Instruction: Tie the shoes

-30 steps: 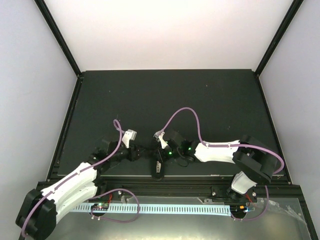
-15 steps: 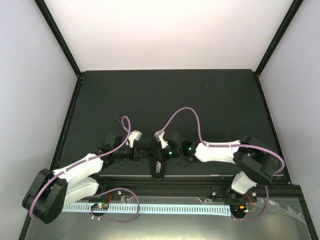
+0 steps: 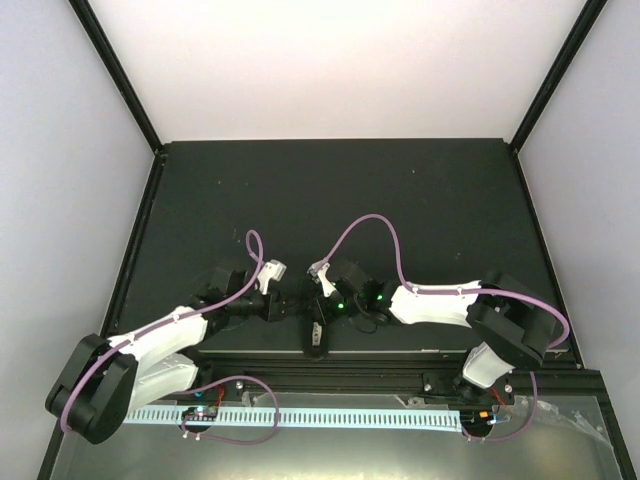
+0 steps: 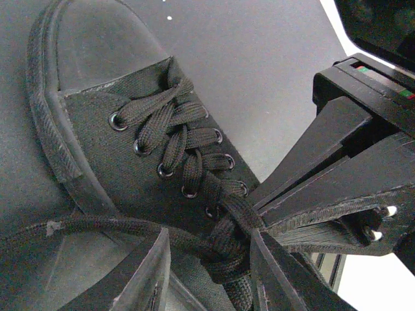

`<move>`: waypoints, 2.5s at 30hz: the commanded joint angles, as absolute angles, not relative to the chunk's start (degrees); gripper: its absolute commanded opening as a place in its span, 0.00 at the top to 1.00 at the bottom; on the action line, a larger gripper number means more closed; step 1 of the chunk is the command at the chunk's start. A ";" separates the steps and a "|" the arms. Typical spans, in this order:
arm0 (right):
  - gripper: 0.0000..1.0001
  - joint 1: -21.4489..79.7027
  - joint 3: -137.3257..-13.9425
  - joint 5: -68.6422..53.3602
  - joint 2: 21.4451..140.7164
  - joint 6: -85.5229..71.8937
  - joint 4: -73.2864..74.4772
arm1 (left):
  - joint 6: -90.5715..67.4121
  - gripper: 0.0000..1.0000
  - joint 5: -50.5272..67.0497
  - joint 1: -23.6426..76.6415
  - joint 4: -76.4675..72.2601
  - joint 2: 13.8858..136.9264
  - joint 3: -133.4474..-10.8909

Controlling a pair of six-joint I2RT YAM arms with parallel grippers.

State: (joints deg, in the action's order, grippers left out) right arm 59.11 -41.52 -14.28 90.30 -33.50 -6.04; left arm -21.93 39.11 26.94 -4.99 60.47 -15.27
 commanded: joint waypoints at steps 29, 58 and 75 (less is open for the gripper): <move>0.98 58.96 -41.76 -13.06 89.07 -33.23 -5.78 | -24.11 0.96 45.27 26.54 -14.80 65.34 -14.01; 0.52 73.86 -53.28 15.95 84.86 -16.20 18.65 | -26.94 0.98 43.79 26.54 -13.60 64.37 -14.24; 0.52 79.84 -59.18 24.81 92.92 -12.84 21.96 | -26.77 0.98 43.69 26.53 -13.23 65.49 -14.67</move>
State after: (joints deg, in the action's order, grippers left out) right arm 78.87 -57.41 22.15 92.31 -14.15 22.04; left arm -26.89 43.70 26.94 -13.32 64.69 -13.61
